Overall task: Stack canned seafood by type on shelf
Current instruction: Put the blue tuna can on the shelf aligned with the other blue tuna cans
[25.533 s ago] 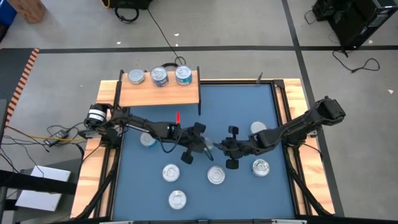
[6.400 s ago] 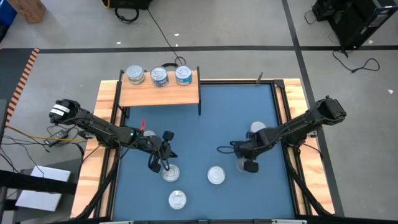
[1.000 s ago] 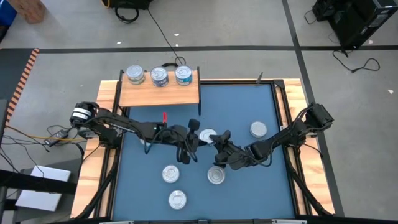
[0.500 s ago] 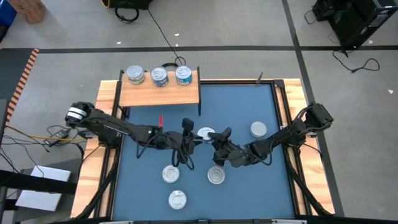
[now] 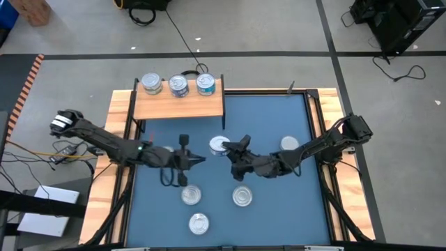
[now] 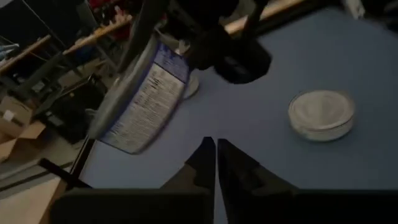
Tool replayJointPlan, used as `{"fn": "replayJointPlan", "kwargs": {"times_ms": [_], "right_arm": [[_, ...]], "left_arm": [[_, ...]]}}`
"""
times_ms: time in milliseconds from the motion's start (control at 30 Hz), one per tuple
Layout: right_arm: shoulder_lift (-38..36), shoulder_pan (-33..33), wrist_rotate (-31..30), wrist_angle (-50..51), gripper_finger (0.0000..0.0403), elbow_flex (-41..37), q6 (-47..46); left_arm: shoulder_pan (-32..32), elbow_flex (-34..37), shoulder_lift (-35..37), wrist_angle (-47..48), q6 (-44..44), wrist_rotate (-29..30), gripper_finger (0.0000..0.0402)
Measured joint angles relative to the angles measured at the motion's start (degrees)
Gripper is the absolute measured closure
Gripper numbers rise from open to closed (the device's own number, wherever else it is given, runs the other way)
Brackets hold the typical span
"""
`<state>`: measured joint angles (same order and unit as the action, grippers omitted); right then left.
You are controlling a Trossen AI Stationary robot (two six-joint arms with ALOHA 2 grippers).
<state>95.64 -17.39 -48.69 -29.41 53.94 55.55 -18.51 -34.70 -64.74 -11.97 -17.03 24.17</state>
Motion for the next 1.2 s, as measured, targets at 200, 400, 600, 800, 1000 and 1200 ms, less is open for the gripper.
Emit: {"fn": "replayJointPlan", "kwargs": {"times_ms": [200, 400, 600, 800, 1000, 1200], "right_arm": [[0.0, 3.69, 4.53, 7.37, 0.0259, 7.45, 3.63], [2.69, 7.13, 7.66, 11.67, 0.0259, 15.28, 7.48], [10.75, 9.81, 9.75, 14.33, 0.0259, 25.48, 11.16], [19.12, 12.66, 9.81, 17.97, 0.0259, 37.15, 12.23], [25.99, 14.6, 10.05, 22.7, 0.0259, 47.32, 12.41], [32.04, 16.5, 11.09, 24.88, 0.0259, 53.77, 13.94]], "left_arm": [[-1.87, 6.29, 8.09, -2.49, 4.65, -0.43, 0.0397], [-2.29, 9.98, 13.51, -3.94, 7.66, -6.64, 0.0398], [-2.9, 10.37, 16.44, -3.1, 8.46, -11.87, 0.0399], [-5.66, 10.34, 21.29, -0.77, 7.8, -12.49, 0.0399], [-7.49, 10.3, 27.69, 0.64, 6.86, -11.17, 0.0399], [-7.49, 10.32, 34.58, 3.45, 5.56, -3.09, 0.0399]]}}
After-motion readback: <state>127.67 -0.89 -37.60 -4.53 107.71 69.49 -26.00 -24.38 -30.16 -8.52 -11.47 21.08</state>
